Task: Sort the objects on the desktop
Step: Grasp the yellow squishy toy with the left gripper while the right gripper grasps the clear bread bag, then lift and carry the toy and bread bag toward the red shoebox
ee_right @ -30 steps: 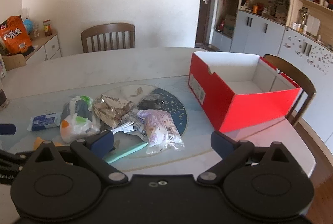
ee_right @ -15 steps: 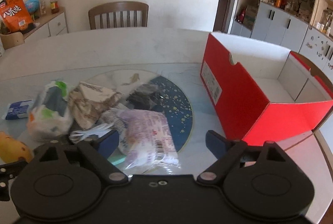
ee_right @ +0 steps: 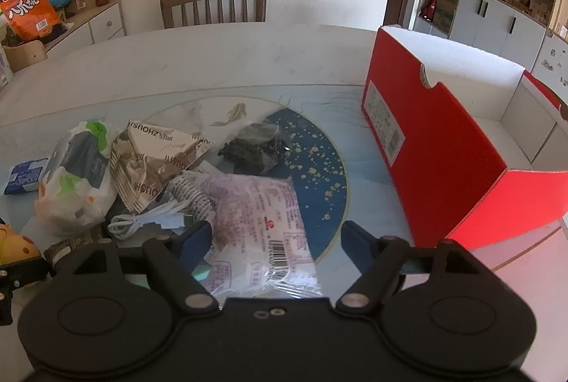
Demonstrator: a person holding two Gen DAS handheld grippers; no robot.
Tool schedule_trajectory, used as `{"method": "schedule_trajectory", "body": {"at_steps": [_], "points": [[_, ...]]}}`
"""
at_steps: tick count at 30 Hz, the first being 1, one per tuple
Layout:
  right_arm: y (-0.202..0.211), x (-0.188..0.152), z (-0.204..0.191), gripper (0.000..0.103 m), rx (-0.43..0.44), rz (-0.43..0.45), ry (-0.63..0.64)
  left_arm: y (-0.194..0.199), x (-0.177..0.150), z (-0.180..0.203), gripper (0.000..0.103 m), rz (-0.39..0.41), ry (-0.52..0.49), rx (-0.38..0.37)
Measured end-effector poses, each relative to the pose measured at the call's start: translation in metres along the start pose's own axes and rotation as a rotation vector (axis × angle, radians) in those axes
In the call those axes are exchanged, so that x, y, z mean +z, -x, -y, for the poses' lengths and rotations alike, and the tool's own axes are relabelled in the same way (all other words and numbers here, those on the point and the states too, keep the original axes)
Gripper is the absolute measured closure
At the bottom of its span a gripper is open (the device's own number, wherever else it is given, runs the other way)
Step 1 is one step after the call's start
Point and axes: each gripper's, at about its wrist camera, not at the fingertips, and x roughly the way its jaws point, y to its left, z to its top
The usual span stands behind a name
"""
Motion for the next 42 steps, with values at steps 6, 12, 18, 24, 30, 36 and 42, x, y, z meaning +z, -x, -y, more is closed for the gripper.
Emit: {"method": "schedule_trajectory", "body": {"at_steps": [6,12,18,24,30,36,42], "points": [[-0.003,0.002,-0.005,0.037,0.009,-0.012,0.007,0.001,0.0,-0.002,0.023,-0.002,0.005,-0.023],[-0.003,0.003,-0.008,0.049,0.011,-0.015,0.014,0.001,0.001,-0.005,0.025,-0.002,0.012,-0.044],[0.001,0.004,-0.007,0.053,0.0,-0.009,0.016,0.002,0.003,-0.005,0.031,0.001,0.019,-0.06],[0.006,0.005,-0.005,0.055,-0.018,0.005,0.021,0.005,0.005,-0.006,0.033,0.013,0.031,-0.076],[0.015,0.006,-0.001,0.056,-0.023,0.015,0.021,0.011,0.009,-0.006,0.033,0.026,0.037,-0.084],[0.03,0.006,0.001,0.056,-0.008,0.031,0.017,0.025,0.014,-0.007,0.033,0.046,0.041,-0.091],[0.05,0.01,0.0,0.056,0.012,0.047,0.025,0.039,0.021,-0.005,0.033,0.065,0.041,-0.099]]}}
